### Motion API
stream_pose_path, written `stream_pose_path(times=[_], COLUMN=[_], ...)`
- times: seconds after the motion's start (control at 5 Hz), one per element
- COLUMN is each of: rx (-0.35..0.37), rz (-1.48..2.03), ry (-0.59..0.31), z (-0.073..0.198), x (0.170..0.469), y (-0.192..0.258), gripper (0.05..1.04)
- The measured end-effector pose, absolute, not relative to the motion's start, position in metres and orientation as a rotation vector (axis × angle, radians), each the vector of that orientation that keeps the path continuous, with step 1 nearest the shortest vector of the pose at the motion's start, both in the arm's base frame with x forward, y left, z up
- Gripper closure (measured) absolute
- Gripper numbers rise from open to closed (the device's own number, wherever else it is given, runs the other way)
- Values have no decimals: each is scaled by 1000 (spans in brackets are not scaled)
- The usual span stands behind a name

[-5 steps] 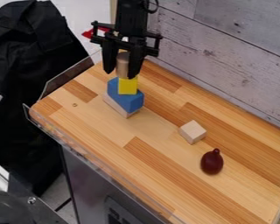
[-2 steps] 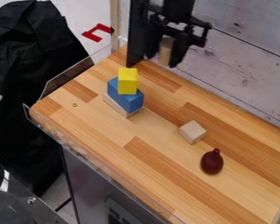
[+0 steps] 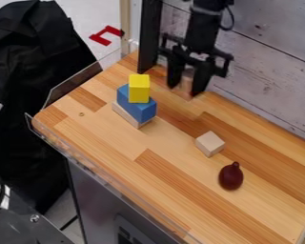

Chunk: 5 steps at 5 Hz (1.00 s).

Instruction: Put the circle block down

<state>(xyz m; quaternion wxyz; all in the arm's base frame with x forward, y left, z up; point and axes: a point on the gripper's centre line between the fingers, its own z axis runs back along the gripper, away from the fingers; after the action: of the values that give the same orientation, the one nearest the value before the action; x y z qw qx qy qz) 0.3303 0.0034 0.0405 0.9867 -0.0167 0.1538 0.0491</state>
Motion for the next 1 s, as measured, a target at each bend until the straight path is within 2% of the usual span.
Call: stream_pose_path(times=[0.2, 0.6, 0.8, 1.0], rx=[-52, -45, -43, -41], rz=[92, 74, 74, 82], ry=[353, 395, 401, 412], z=[19, -2, -5, -6], x=[334, 341, 344, 344], y=[2, -2, -2, -2], gripper=[569, 569, 569, 522])
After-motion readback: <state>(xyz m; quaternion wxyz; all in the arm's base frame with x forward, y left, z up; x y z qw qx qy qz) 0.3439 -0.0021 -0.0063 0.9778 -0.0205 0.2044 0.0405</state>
